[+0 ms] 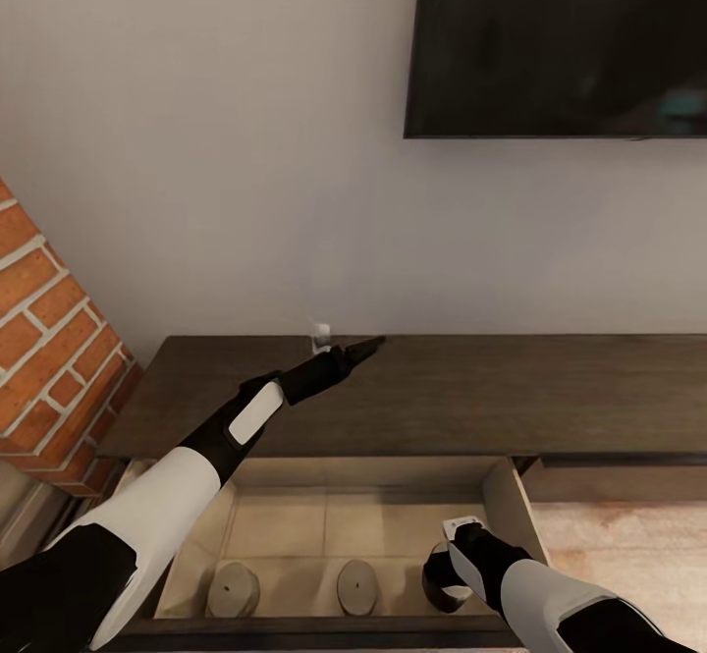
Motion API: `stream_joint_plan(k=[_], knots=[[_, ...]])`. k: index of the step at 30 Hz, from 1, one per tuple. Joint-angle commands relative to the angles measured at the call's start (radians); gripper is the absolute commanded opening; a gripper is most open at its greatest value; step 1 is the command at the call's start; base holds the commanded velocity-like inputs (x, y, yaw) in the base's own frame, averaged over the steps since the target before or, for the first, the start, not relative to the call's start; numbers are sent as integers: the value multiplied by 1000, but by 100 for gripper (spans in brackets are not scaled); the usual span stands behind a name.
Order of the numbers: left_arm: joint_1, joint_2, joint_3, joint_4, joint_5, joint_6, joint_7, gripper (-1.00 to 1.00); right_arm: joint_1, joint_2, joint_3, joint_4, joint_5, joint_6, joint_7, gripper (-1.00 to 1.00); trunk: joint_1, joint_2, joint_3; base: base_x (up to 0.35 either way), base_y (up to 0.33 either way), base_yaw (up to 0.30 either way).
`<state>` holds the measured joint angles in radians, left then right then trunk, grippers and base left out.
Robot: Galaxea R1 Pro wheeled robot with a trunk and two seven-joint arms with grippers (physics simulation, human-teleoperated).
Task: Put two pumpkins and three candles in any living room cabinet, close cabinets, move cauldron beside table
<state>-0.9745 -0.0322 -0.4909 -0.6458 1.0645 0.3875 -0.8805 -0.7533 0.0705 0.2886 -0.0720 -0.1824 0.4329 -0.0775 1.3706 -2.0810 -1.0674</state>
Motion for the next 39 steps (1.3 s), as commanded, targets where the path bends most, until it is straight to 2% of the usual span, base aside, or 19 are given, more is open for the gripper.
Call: stream_joint_plan(k=[1, 12, 25, 26, 39], knots=[[-1, 0, 0, 0, 0, 0, 0, 100, 0, 0, 0, 0, -2, 0, -1, -100, 0, 0, -1, 0, 0, 0], [0, 0, 0, 0, 0, 1, 0, 100, 0, -7, -1, 4, -6, 0, -2, -100, 0, 0, -1, 0, 0, 0], [-1, 0, 0, 0, 0, 1, 0, 100, 0, -3, 0, 7, -8, 0, -4, -100, 0, 0, -1, 0, 0, 0], [-1, 0, 0, 0, 0, 1, 0, 100, 0, -3, 0, 7, -8, 0, -4, 100, 0, 0, -1, 0, 0, 0], [-1, 1, 0, -1, 0, 1, 0, 100, 0, -5, 0, 8, -7, 0, -4, 100, 0, 0, -1, 0, 0, 0]])
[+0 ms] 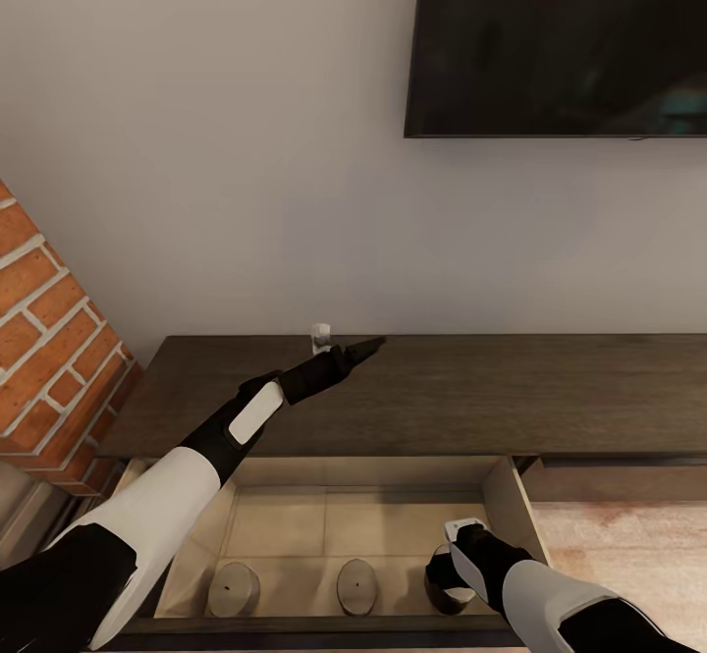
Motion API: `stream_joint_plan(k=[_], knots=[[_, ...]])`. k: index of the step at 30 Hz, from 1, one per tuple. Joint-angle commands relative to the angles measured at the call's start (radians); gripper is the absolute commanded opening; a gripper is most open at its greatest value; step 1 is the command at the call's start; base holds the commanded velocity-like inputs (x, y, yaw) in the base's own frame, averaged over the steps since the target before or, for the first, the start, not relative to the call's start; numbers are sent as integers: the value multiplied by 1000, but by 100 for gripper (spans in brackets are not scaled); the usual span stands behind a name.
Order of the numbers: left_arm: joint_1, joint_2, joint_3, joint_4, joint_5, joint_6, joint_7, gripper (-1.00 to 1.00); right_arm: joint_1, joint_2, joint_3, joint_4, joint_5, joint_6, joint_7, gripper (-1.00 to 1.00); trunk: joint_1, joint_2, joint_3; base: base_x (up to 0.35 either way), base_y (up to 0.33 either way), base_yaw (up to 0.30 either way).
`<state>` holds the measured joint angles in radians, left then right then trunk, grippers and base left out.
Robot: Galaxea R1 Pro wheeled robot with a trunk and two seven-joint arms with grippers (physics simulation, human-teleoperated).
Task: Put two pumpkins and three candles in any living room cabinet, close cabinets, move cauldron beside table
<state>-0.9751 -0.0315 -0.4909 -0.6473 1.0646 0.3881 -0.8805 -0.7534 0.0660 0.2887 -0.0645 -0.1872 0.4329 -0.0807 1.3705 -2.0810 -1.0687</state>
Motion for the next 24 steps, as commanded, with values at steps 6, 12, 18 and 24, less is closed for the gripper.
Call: stream_joint_plan(k=[6, 12, 18, 24], knots=[[0, 0, 0, 1, 0, 0, 0, 100, 0, 0, -1, 0, -3, 0, -1, 100, 0, 0, 0, 0, 0, 0], [0, 1, 0, 0, 0, 0, 0, 100, 0, -1, 0, 0, -3, 0, -8, 100, 0, 0, 0, 0, 0, 0], [0, 2, 0, 0, 0, 0, 0, 100, 0, 4, 0, 1, -5, -22, -125, 100, 0, 0, 0, 0, 0, 0], [0, 2, 0, 0, 0, 0, 0, 100, 0, 2, 0, 1, -7, -22, -119, 100, 0, 0, 0, 0, 0, 0]])
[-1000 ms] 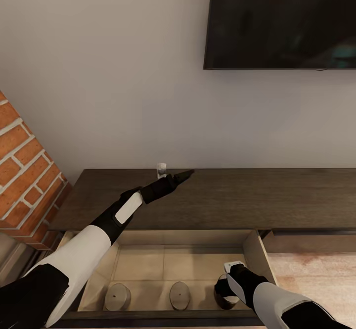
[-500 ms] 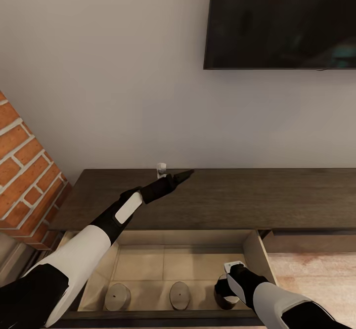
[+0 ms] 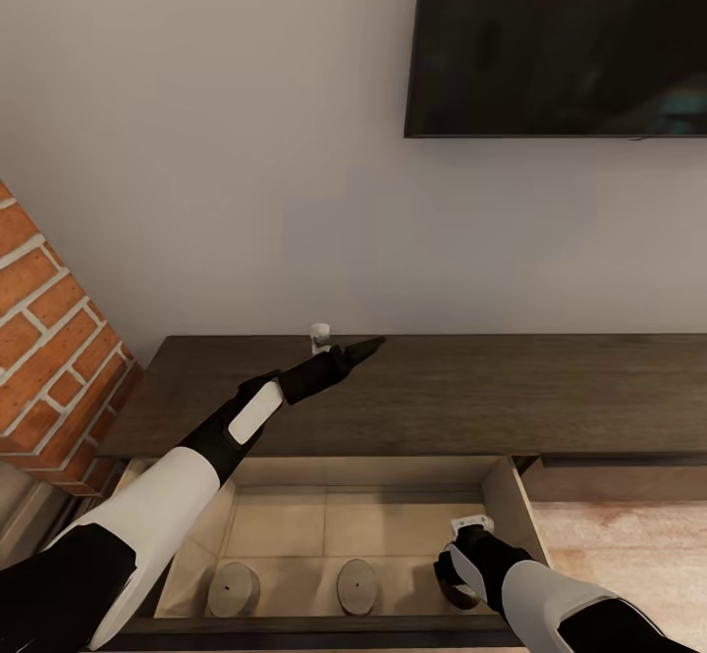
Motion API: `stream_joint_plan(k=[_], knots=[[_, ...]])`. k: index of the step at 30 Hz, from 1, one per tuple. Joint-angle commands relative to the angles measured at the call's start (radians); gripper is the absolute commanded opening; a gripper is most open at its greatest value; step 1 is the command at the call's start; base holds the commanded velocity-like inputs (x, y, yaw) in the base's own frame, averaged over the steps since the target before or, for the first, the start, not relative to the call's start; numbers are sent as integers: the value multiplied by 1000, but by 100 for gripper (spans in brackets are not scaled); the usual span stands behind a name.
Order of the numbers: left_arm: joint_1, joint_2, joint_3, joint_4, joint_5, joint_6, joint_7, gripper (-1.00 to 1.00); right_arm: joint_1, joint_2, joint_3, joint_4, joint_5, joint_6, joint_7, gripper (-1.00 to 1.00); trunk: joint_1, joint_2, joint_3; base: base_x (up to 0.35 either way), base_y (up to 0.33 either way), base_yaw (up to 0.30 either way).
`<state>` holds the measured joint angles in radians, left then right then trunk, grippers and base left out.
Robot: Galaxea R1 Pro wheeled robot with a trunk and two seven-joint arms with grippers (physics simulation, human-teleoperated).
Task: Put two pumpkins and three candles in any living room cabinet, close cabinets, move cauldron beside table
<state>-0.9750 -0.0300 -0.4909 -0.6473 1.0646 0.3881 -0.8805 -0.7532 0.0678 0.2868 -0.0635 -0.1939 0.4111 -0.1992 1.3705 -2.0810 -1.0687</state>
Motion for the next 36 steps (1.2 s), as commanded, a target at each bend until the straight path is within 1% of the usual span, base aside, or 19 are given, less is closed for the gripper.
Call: stream_joint_plan(k=[1, 4, 12, 17, 20, 24, 26, 28, 36], knots=[[0, 0, 0, 0, 0, 0, 0, 100, 0, -2, 1, 0, -1, 1, 26, 100, 0, 0, 0, 0, 0, 0], [0, 0, 0, 0, 0, 0, 0, 100, 0, -4, 2, 1, -1, 4, 55, 100, 0, 0, 0, 0, 0, 0], [0, 0, 0, 0, 0, 0, 0, 100, 0, -4, 2, 1, -1, 6, 81, 100, 0, 0, 0, 0, 0, 0], [0, -1, 0, 0, 0, 0, 0, 100, 0, -4, 2, 2, 0, 5, 76, 100, 0, 0, 0, 0, 0, 0], [0, -1, 0, 0, 0, 0, 0, 100, 0, -2, 2, 2, 1, 14, 102, 100, 0, 0, 0, 0, 0, 0], [0, -1, 0, 1, 0, 0, 0, 100, 0, -6, 2, 3, 0, 16, 109, 100, 0, 0, 0, 0, 0, 0], [11, 1, 9, -11, -2, 0, 0, 100, -9, -13, 3, 4, 1, 22, 107, 100, 0, 0, 0, 0, 0, 0], [21, 1, 9, -11, -2, 0, 0, 100, -9, -13, 3, 4, 2, 22, 107, 100, 0, 0, 0, 0, 0, 0], [28, 1, 12, -12, -2, 0, 0, 100, -11, -13, 3, 4, 2, 7, 107, 100, 0, 0, 0, 0, 0, 0]])
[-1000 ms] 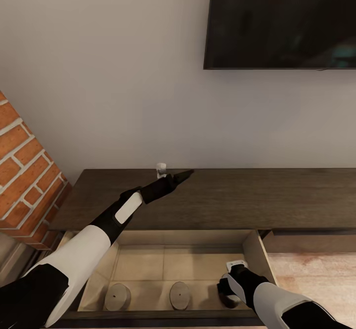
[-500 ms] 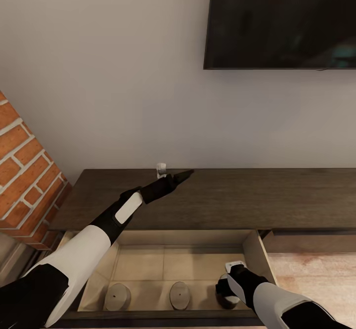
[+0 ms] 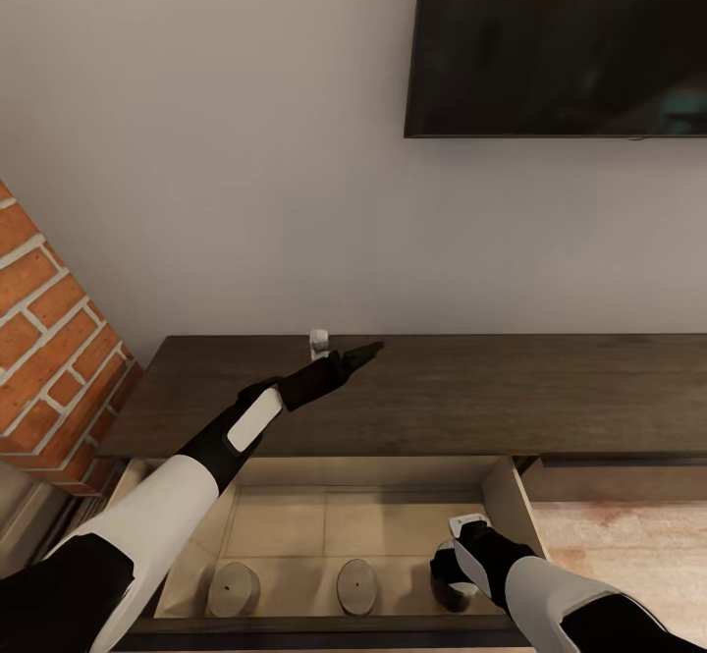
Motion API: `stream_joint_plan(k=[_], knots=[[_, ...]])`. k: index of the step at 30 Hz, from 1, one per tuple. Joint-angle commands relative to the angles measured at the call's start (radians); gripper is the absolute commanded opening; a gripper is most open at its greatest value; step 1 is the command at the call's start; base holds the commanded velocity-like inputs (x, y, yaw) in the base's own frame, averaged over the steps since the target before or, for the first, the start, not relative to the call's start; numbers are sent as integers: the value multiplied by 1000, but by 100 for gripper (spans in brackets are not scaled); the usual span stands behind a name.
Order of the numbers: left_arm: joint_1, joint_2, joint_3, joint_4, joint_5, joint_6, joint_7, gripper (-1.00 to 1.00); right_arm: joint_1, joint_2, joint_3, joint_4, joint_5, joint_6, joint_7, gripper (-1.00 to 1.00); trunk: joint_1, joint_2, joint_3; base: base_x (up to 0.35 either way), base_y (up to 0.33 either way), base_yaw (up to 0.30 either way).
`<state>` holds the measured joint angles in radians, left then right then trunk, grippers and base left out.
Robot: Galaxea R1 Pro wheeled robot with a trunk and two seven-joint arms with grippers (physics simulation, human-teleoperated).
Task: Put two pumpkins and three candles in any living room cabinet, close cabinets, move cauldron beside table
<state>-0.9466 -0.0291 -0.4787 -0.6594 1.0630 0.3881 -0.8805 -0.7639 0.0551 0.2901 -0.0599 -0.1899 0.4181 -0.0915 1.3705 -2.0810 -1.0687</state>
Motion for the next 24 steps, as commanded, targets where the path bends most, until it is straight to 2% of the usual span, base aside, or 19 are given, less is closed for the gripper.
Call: stream_joint_plan(k=[1, 24], knots=[[0, 0, 0, 0, 0, 0, 0, 100, 0, 0, 0, 0, -2, -1, -1, 100, 0, 0, 0, 0, 0, 0], [0, 0, 0, -2, 0, 0, 0, 100, 0, 2, -1, 0, -5, 1, -1, 100, 0, 0, -2, 0, 0, 0]])
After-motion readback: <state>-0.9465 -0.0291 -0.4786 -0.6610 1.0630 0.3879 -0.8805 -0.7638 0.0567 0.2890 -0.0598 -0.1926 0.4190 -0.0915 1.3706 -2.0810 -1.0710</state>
